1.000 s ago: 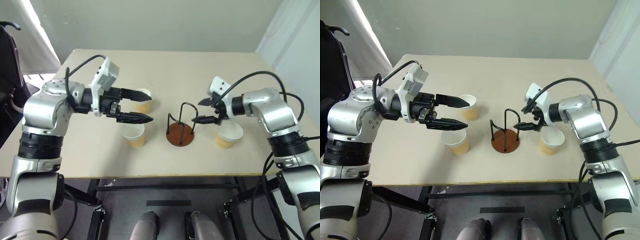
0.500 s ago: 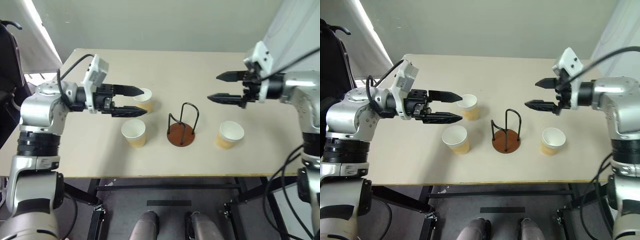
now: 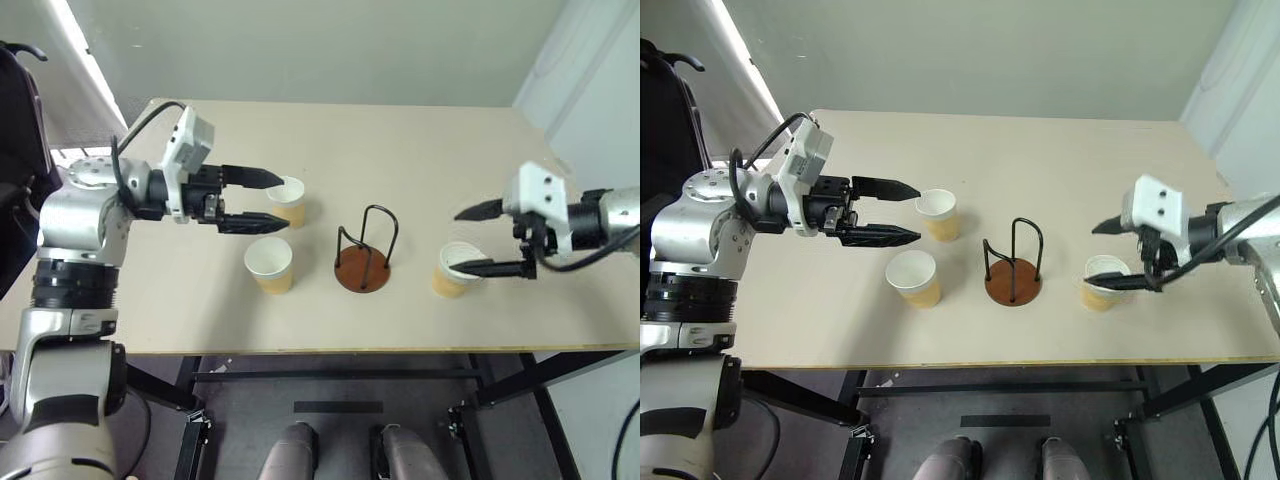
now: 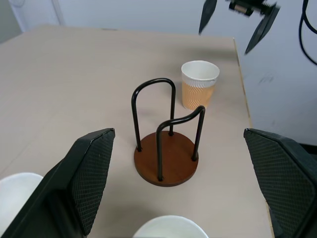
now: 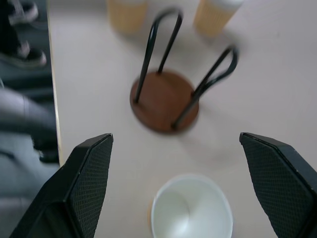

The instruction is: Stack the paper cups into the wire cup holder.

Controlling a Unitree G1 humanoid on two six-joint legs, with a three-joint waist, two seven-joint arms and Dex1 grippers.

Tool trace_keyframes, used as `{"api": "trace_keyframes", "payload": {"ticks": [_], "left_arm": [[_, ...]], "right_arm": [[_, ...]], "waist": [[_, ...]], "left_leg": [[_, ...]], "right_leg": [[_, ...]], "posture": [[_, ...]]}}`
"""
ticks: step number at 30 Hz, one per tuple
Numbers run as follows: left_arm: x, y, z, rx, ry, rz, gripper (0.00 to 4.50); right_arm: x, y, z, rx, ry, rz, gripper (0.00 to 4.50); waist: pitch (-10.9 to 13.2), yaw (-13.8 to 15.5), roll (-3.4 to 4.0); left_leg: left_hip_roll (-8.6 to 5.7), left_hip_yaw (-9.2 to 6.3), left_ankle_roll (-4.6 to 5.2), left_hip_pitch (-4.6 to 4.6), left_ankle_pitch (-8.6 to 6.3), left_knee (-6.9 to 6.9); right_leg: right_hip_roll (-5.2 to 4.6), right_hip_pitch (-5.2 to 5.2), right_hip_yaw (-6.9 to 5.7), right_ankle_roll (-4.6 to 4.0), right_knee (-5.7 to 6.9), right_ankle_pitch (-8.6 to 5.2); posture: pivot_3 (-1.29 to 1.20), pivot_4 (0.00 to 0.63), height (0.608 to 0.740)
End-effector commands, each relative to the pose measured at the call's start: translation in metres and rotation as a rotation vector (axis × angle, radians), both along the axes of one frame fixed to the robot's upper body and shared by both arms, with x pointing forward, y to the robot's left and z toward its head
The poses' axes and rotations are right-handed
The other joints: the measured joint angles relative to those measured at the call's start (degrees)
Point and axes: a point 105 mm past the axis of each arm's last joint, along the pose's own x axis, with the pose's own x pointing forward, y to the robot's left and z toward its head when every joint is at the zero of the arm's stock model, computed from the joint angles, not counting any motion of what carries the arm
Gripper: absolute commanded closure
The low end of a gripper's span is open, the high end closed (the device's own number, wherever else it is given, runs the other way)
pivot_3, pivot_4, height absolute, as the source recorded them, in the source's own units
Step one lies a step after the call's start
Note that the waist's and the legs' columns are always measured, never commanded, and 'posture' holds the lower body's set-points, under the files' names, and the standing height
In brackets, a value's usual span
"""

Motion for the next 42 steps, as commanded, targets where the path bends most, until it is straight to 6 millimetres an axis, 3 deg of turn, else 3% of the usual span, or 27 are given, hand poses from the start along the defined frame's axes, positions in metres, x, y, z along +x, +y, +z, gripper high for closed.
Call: {"api": "trace_keyframes", "payload": {"ticks": [1, 22, 25, 33, 35, 42], "left_arm": [[0.0, 0.0, 0.014, 0.0, -0.064, -0.004, 0.0], [-0.002, -0.001, 0.018, 0.006, -0.07, -0.011, 0.0], [-0.003, 0.001, 0.015, 0.016, -0.068, -0.023, 0.0], [-0.018, 0.003, 0.011, 0.114, -0.069, -0.128, 0.0], [-0.021, 0.003, 0.011, 0.143, -0.082, -0.142, 0.0], [-0.03, 0.004, 0.018, 0.145, -0.085, -0.181, 0.0]], "right_arm": [[-0.001, -0.005, -0.002, -0.073, -0.046, 0.023, 0.37], [0.012, -0.025, -0.048, -0.28, 0.007, 0.049, 0.37], [0.015, -0.023, -0.051, -0.281, 0.011, 0.05, 0.91], [0.019, -0.016, -0.048, -0.265, 0.016, 0.069, 3.89], [0.019, -0.016, -0.049, -0.261, 0.024, 0.074, 4.46], [0.015, -0.013, -0.048, -0.244, 0.046, 0.09, 4.46]], "waist": [[0.0, -0.04, 0.0], [0.0, -0.08, 0.0], [0.0, -0.11, 0.0], [0.0, -0.09, 0.0], [0.0, -0.07, 0.0], [0.0, -0.12, 0.0]], "left_leg": [[0.0, 0.0, 0.0, 0.0, 0.0, 0.0], [0.02, 0.01, 0.05, 0.03, -0.03, 0.02], [0.03, 0.01, 0.05, 0.05, -0.03, 0.02], [0.03, 0.01, 0.07, 0.03, -0.04, 0.01], [0.02, 0.0, 0.07, 0.02, -0.04, 0.01], [0.03, 0.0, 0.06, 0.03, -0.05, -0.01]], "right_leg": [[0.0, 0.0, 0.0, 0.04, 0.0, 0.02], [0.01, 0.08, -0.02, 0.23, -0.05, 0.13], [0.01, 0.08, -0.02, 0.25, -0.04, 0.14], [0.01, 0.07, -0.02, 0.23, -0.05, 0.13], [0.01, 0.08, -0.02, 0.18, -0.06, 0.1], [0.01, 0.07, -0.02, 0.01, -0.06, 0.0]], "posture": [[0.0, 0.15, 0.74], [0.0, 0.15, 0.74], [0.0, 0.15, 0.74], [0.0, 0.15, 0.74], [0.0, 0.15, 0.74], [0.0, 0.15, 0.74]]}}
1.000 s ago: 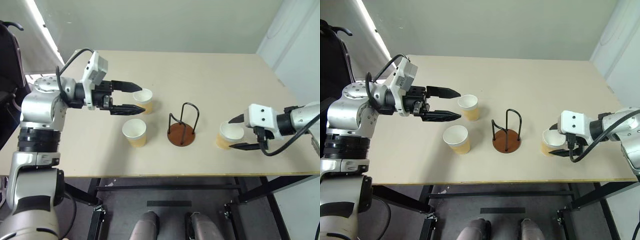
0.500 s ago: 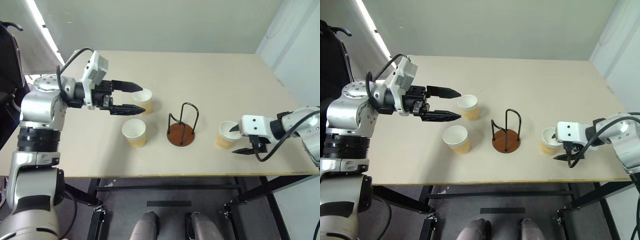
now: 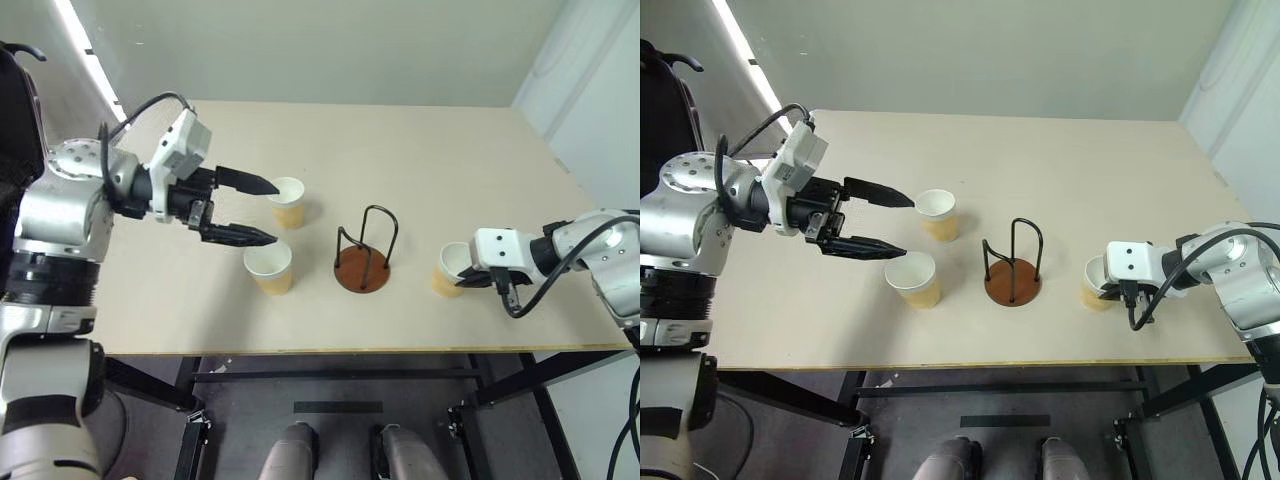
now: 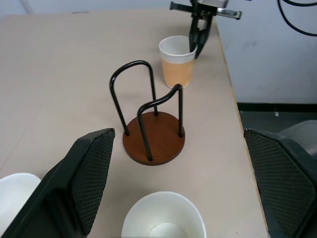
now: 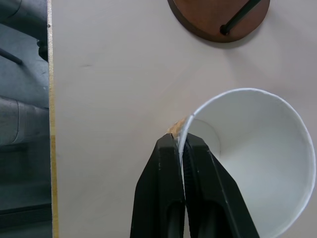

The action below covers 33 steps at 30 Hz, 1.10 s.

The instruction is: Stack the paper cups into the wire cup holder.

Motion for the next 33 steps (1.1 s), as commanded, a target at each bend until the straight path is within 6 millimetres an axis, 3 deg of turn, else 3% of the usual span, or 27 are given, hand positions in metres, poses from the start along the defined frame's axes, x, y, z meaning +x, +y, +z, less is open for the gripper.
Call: {"api": "trace_keyframes", "payload": {"ticks": [1, 5, 12, 18, 25, 33], "left_arm": [[-0.013, -0.003, 0.016, -0.009, -0.04, -0.084, 0.0], [-0.016, -0.001, 0.016, -0.015, -0.045, -0.092, 0.0], [-0.015, 0.006, 0.016, -0.016, -0.051, -0.077, 0.0], [-0.012, 0.007, 0.015, -0.021, -0.053, -0.067, 0.0], [-0.009, 0.008, 0.013, -0.021, -0.046, -0.061, 0.0], [-0.01, 0.009, 0.013, -0.017, -0.051, -0.055, 0.0]], "right_arm": [[-0.001, 0.006, 0.013, 0.022, -0.027, 0.025, 4.46], [-0.002, 0.01, 0.03, 0.06, -0.047, 0.035, 4.46], [0.009, 0.016, 0.1, 0.133, -0.242, 0.03, 4.46], [0.009, 0.042, 0.144, 0.218, -0.368, 0.091, 4.46], [-0.005, 0.082, 0.149, 0.274, -0.347, 0.233, 4.46], [-0.002, 0.102, 0.131, 0.267, -0.309, 0.292, 4.46]], "waist": [[0.0, 0.0, 0.0], [0.0, -0.06, 0.0], [0.0, -0.22, 0.0], [0.0, -0.28, 0.01], [0.0, -0.27, 0.01], [0.0, -0.32, 0.01]], "left_leg": [[0.0, 0.0, 0.0, 0.0, 0.0, 0.0], [0.0, 0.0, 0.0, -0.02, 0.0, 0.01], [0.0, 0.0, -0.02, -0.02, 0.0, -0.04], [-0.01, 0.01, -0.02, -0.03, -0.01, -0.06], [-0.01, 0.0, -0.03, -0.1, -0.01, -0.08], [-0.01, 0.0, -0.04, -0.1, 0.0, -0.07]], "right_leg": [[0.0, 0.0, 0.0, -0.04, 0.0, -0.02], [0.0, -0.01, 0.0, -0.08, 0.0, -0.05], [0.01, -0.08, 0.02, -0.31, 0.03, -0.19], [0.01, -0.12, 0.02, -0.34, 0.04, -0.21], [0.01, -0.19, 0.01, -0.39, 0.03, -0.24], [0.01, -0.22, 0.01, -0.41, 0.06, -0.24]], "posture": [[0.0, 0.15, 0.74], [0.0, 0.15, 0.74], [0.0, 0.15, 0.74], [0.0, 0.15, 0.74], [0.0, 0.15, 0.74], [0.0, 0.15, 0.74]]}}
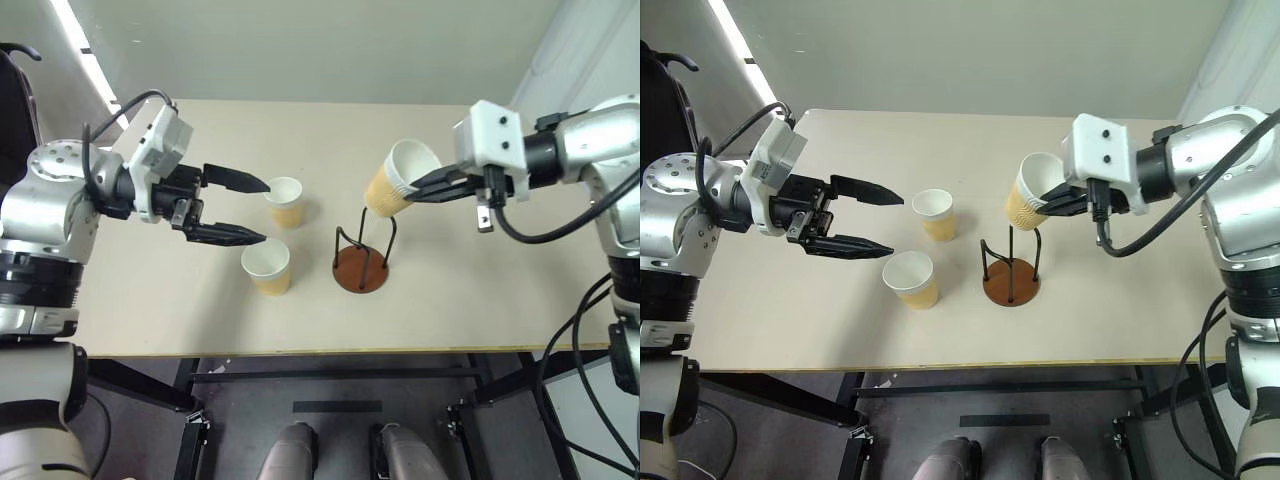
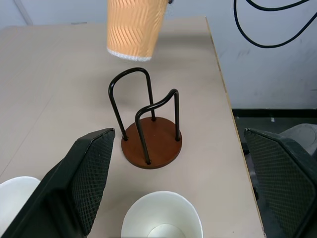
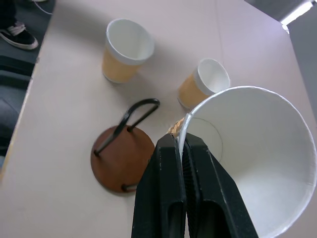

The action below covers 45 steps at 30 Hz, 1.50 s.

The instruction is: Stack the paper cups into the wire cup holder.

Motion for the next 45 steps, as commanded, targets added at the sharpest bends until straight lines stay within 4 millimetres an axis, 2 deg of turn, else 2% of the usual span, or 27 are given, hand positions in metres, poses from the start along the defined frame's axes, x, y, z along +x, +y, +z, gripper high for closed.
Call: {"api": "trace_keyframes", "payload": {"ticks": [1, 21, 24, 30, 33, 38, 40, 43, 45], "left_arm": [[-0.008, -0.001, 0.011, 0.011, -0.04, -0.046, 0.0], [-0.008, -0.002, 0.011, 0.009, -0.044, -0.041, 0.0], [-0.008, -0.003, 0.011, 0.01, -0.045, -0.041, 0.0], [-0.008, -0.004, 0.012, 0.009, -0.047, -0.038, 0.0], [-0.007, -0.004, 0.013, 0.005, -0.048, -0.03, 0.0], [-0.001, -0.001, 0.015, 0.028, -0.038, 0.004, 0.0], [0.002, 0.005, 0.013, 0.098, -0.051, 0.039, 0.0], [0.003, 0.03, -0.016, 0.385, -0.118, 0.082, 0.0], [0.0, 0.036, -0.027, 0.457, -0.12, 0.066, 0.0]], "right_arm": [[-0.001, 0.006, 0.006, -0.002, -0.056, 0.019, 4.46], [0.01, 0.019, -0.03, -0.091, -0.031, 0.051, 4.46], [0.011, 0.02, -0.032, -0.094, -0.028, 0.05, 3.95], [0.011, 0.024, -0.027, -0.043, -0.022, 0.044, 2.01], [0.01, 0.026, -0.016, 0.031, -0.016, 0.032, 0.97], [0.005, 0.024, 0.016, 0.212, 0.018, 0.001, 0.97], [0.003, 0.021, 0.026, 0.273, 0.038, -0.018, 0.97], [-0.004, 0.013, 0.032, 0.312, 0.07, -0.037, 0.97], [-0.007, 0.009, 0.034, 0.328, 0.079, -0.043, 0.97]], "waist": [[0.0, 0.0, 0.0], [0.0, -0.01, 0.0], [0.0, -0.01, 0.0], [0.0, -0.03, 0.0], [0.0, -0.03, 0.0], [0.0, 0.0, 0.0], [0.0, 0.0, 0.0], [0.0, -0.1, 0.0], [0.01, -0.18, 0.01]], "left_leg": [[0.0, 0.0, 0.0, -0.01, 0.0, 0.0], [0.0, 0.0, -0.01, -0.01, 0.01, 0.0], [0.0, 0.0, -0.01, -0.02, 0.01, 0.0], [0.0, 0.0, -0.01, -0.02, 0.01, 0.0], [0.0, 0.0, -0.01, -0.02, 0.01, 0.0], [0.0, 0.0, -0.03, -0.04, 0.02, 0.0], [-0.01, 0.0, -0.04, -0.05, 0.02, 0.0], [-0.01, 0.0, -0.05, -0.02, 0.01, -0.04], [-0.02, 0.01, -0.1, -0.05, 0.0, -0.1]], "right_leg": [[0.0, -0.01, 0.0, 0.0, 0.01, 0.0], [0.0, -0.01, 0.0, -0.01, 0.01, 0.0], [0.0, -0.02, -0.01, -0.01, 0.01, 0.0], [0.0, -0.02, 0.0, -0.01, 0.01, 0.0], [0.0, -0.01, 0.0, -0.01, 0.0, 0.0], [0.0, -0.02, -0.01, -0.02, 0.01, -0.01], [0.0, -0.02, 0.0, -0.03, -0.01, -0.01], [0.0, -0.03, 0.01, -0.08, -0.03, -0.04], [0.03, -0.16, 0.08, -0.09, 0.0, -0.06]], "posture": [[0.0, 0.15, 0.74], [0.0, 0.15, 0.74], [0.0, 0.15, 0.74], [0.0, 0.15, 0.74], [0.0, 0.15, 0.74], [0.0, 0.15, 0.74], [0.0, 0.15, 0.74], [0.0, 0.15, 0.74], [0.0, 0.15, 0.74]]}}
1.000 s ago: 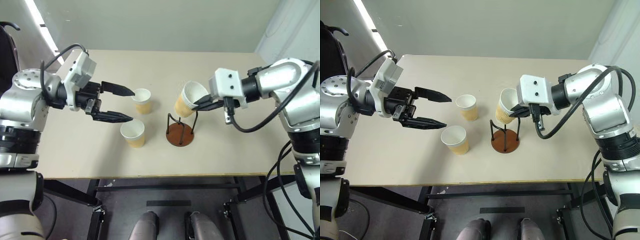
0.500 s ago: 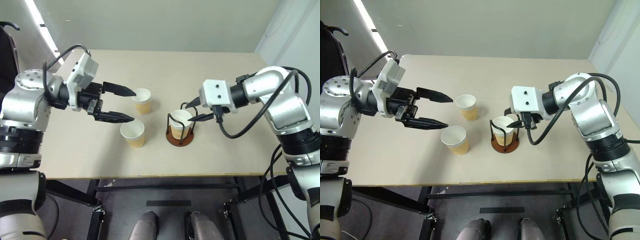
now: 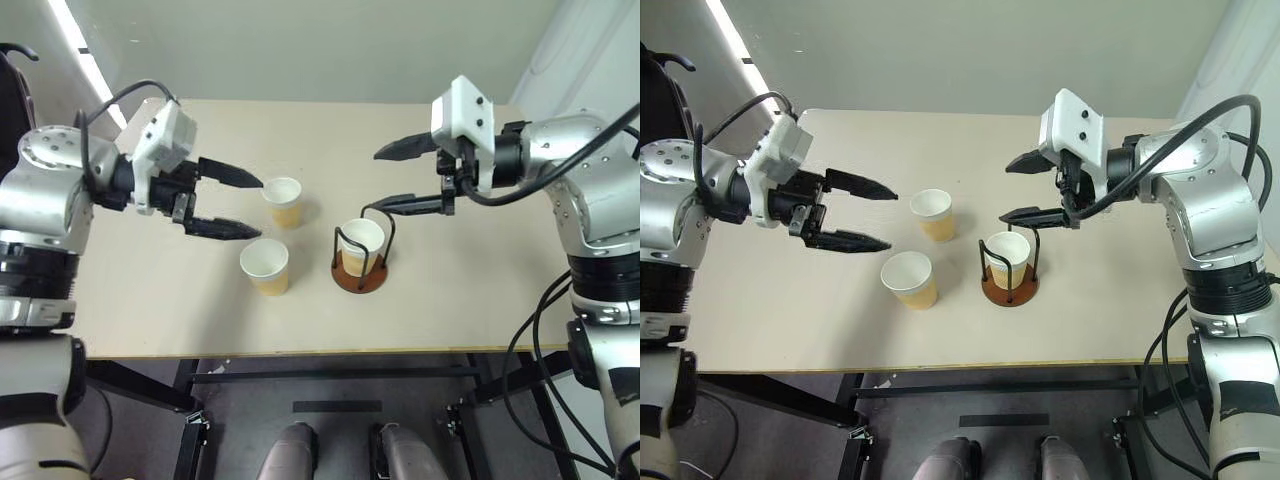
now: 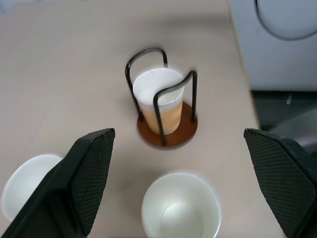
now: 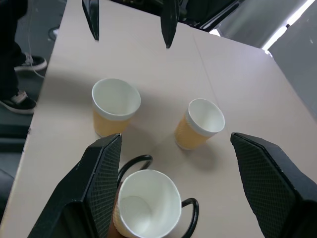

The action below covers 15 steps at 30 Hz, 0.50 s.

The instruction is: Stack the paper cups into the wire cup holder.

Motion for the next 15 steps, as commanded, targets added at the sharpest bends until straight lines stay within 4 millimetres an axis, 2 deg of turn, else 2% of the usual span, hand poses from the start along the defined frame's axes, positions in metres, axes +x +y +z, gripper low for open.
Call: {"api": "trace_keyframes", "payload": {"ticks": [1, 7, 15], "left_arm": [[-0.008, 0.008, -0.014, 0.151, -0.018, -0.062, 0.0], [-0.012, 0.01, -0.034, 0.214, 0.018, -0.105, 0.0], [-0.003, 0.01, -0.04, 0.283, -0.016, -0.127, 0.0]], "right_arm": [[-0.012, -0.013, 0.023, 0.063, -0.045, -0.018, 0.97], [-0.017, -0.025, 0.026, 0.064, -0.027, -0.036, 0.97], [-0.021, -0.033, 0.026, 0.07, 0.006, -0.049, 0.97]], "waist": [[0.0, -0.02, -0.01], [-0.01, 0.22, -0.02], [-0.01, 0.18, -0.02]], "left_leg": [[0.01, -0.01, -0.01, -0.01, 0.0, -0.04], [0.01, -0.05, -0.03, -0.04, 0.02, 0.0], [0.01, -0.04, -0.04, -0.03, 0.01, -0.02]], "right_leg": [[0.0, -0.01, -0.02, -0.04, 0.0, -0.03], [0.0, 0.0, -0.05, -0.06, 0.06, -0.03], [0.0, -0.05, -0.05, -0.09, 0.12, -0.05]], "posture": [[0.0, 0.15, 0.74], [0.0, 0.15, 0.74], [0.0, 0.15, 0.74]]}}
